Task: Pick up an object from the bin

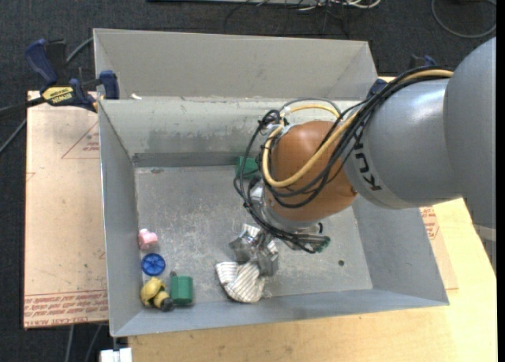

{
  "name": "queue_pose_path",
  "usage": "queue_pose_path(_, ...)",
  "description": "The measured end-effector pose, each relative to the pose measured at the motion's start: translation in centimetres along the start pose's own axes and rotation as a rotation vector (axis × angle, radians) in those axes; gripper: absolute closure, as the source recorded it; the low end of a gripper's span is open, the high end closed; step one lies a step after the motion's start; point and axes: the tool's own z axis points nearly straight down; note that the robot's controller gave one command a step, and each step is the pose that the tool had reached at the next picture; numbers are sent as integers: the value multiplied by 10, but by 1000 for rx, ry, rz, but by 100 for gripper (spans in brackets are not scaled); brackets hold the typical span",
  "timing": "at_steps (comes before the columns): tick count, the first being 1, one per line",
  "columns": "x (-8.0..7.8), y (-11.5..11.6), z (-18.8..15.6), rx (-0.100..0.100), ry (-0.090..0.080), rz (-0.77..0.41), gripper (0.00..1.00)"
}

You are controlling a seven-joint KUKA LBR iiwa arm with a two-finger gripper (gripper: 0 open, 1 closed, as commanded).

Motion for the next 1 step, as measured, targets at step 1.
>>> queue_pose_path(1, 0, 0, -9, -1, 1, 0, 100)
